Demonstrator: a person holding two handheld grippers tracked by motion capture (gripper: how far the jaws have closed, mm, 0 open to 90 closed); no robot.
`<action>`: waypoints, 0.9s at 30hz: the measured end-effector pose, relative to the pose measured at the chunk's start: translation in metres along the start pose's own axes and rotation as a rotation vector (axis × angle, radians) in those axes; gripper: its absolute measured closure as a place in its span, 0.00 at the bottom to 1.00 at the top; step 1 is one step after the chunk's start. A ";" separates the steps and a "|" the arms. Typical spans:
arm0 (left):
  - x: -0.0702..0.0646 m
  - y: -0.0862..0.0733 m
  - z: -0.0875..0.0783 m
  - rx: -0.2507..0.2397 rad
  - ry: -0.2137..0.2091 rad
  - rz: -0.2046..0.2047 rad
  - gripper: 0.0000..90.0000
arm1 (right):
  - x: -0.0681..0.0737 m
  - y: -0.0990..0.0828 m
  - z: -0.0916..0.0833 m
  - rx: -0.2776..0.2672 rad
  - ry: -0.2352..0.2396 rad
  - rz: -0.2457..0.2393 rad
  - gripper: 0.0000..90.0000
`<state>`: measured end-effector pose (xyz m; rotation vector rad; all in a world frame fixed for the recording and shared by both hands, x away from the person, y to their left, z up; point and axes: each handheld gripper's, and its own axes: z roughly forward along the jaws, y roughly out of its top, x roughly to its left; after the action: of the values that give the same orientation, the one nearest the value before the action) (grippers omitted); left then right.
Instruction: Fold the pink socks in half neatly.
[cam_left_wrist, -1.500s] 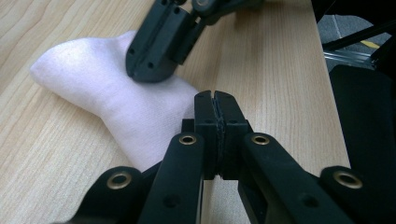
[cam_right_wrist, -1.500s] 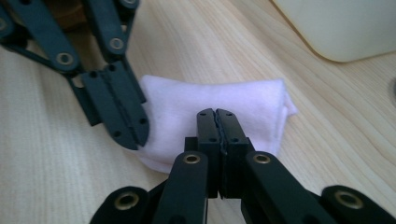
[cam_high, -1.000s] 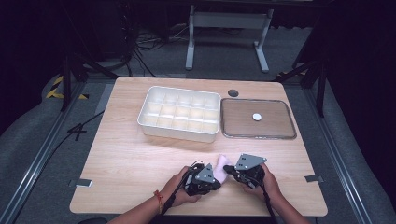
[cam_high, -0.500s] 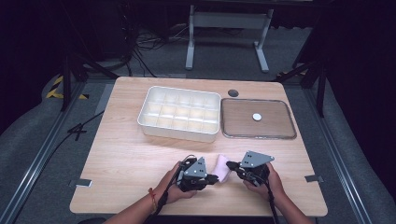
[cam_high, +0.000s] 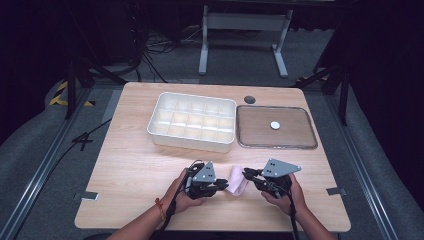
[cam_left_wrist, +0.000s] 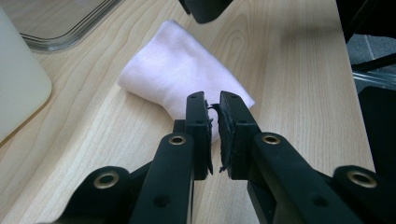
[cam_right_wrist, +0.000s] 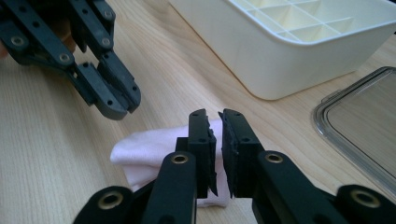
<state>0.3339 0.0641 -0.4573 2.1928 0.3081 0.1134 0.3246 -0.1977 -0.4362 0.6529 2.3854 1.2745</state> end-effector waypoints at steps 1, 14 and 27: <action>0.000 0.000 0.000 0.006 0.003 0.001 0.91 | 0.000 0.001 -0.001 -0.007 -0.002 0.005 0.87; 0.013 -0.016 -0.032 0.052 0.030 -0.016 0.82 | 0.007 0.000 0.019 0.074 -0.025 0.112 0.50; 0.019 -0.063 -0.072 0.193 0.188 -0.032 0.37 | -0.010 -0.019 0.041 0.180 0.089 0.256 0.37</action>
<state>0.3271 0.1612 -0.4649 2.3714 0.4765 0.2842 0.3489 -0.1848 -0.4728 1.0029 2.5750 1.2168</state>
